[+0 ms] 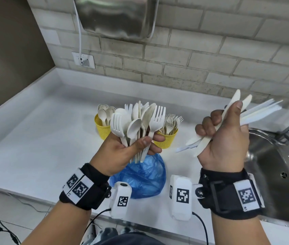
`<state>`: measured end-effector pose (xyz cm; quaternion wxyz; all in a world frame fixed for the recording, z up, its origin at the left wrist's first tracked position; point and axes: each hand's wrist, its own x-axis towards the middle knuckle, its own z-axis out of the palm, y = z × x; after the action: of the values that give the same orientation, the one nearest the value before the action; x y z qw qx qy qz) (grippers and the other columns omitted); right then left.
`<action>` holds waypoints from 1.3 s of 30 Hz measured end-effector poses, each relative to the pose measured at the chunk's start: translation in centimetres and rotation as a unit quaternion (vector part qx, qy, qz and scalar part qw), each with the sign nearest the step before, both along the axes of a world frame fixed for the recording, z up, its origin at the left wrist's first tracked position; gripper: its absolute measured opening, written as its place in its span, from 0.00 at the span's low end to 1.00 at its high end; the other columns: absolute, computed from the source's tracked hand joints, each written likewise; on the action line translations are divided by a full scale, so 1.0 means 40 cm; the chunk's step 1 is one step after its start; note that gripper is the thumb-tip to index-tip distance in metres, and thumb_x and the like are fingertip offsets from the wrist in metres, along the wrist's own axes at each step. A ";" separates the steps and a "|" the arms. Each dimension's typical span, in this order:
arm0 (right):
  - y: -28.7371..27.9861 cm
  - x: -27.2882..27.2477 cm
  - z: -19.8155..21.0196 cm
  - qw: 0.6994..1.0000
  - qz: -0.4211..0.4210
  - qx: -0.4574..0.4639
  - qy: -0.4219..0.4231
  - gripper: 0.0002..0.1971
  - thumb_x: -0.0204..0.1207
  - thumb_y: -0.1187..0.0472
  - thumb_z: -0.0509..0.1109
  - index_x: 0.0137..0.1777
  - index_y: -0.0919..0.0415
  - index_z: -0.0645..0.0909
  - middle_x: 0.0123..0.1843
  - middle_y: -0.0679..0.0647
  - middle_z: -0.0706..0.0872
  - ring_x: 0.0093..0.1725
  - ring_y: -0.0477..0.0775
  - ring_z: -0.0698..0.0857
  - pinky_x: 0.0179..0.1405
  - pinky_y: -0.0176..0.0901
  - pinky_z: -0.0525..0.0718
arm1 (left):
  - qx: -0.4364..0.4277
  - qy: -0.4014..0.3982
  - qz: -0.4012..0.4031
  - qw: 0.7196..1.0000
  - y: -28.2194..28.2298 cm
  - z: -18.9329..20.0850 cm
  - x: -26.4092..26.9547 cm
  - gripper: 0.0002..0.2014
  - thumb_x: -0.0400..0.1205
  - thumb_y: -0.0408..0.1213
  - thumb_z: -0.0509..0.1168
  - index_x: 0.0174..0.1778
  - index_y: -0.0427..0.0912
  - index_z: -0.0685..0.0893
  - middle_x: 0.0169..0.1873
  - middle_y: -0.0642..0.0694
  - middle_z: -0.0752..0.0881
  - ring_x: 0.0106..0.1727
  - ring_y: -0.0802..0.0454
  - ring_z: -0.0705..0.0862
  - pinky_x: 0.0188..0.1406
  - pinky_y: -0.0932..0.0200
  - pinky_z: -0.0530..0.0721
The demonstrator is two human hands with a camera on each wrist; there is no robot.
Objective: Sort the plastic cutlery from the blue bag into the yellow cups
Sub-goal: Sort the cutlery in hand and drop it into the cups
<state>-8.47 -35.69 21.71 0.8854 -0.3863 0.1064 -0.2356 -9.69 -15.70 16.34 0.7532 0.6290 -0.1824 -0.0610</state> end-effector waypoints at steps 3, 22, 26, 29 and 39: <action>0.021 -0.007 0.005 0.990 0.007 -0.127 -0.055 0.12 0.88 0.54 0.68 0.43 0.54 0.73 0.23 0.48 0.64 0.18 0.47 0.62 0.19 0.34 0.65 | -0.004 0.012 -0.009 1.000 -0.003 0.008 0.000 0.11 0.86 0.29 0.61 0.62 0.32 0.83 0.52 0.38 0.93 0.43 0.45 0.93 0.46 0.57 0.90; 0.019 0.011 -0.012 0.908 0.110 -0.403 0.017 0.15 0.79 0.65 0.74 0.30 0.61 0.81 0.21 0.44 0.71 0.21 0.46 0.68 0.24 0.37 0.68 | 0.101 0.017 -0.046 0.994 -0.013 0.005 0.020 0.07 0.87 0.32 0.65 0.58 0.36 0.85 0.49 0.38 0.93 0.41 0.41 0.91 0.47 0.50 0.90; 0.011 0.023 -0.013 0.938 0.074 -0.339 0.017 0.13 0.80 0.60 0.73 0.33 0.56 0.81 0.23 0.46 0.67 0.22 0.50 0.65 0.25 0.42 0.66 | 0.101 0.027 -0.045 0.994 -0.012 -0.005 0.022 0.07 0.87 0.34 0.65 0.57 0.37 0.86 0.48 0.37 0.92 0.41 0.41 0.90 0.48 0.48 0.90; -0.001 0.028 -0.015 0.950 0.105 -0.295 0.004 0.10 0.85 0.63 0.70 0.43 0.67 0.83 0.21 0.48 0.66 0.18 0.48 0.63 0.21 0.37 0.64 | 0.098 0.022 -0.047 0.994 -0.014 -0.004 0.026 0.06 0.88 0.35 0.65 0.57 0.39 0.86 0.49 0.36 0.92 0.41 0.40 0.90 0.49 0.46 0.90; -0.002 0.036 -0.017 0.981 0.035 -0.193 0.005 0.12 0.87 0.62 0.69 0.41 0.65 0.80 0.27 0.53 0.75 0.17 0.49 0.67 0.19 0.36 0.67 | 0.140 0.001 -0.049 0.989 -0.007 0.010 0.022 0.06 0.88 0.37 0.66 0.53 0.45 0.89 0.47 0.37 0.93 0.39 0.43 0.89 0.53 0.43 0.90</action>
<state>-7.03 -35.79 21.03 0.8012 -0.5546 0.0500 -0.2191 -8.80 -15.96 16.74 0.6538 0.7188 -0.2017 -0.1231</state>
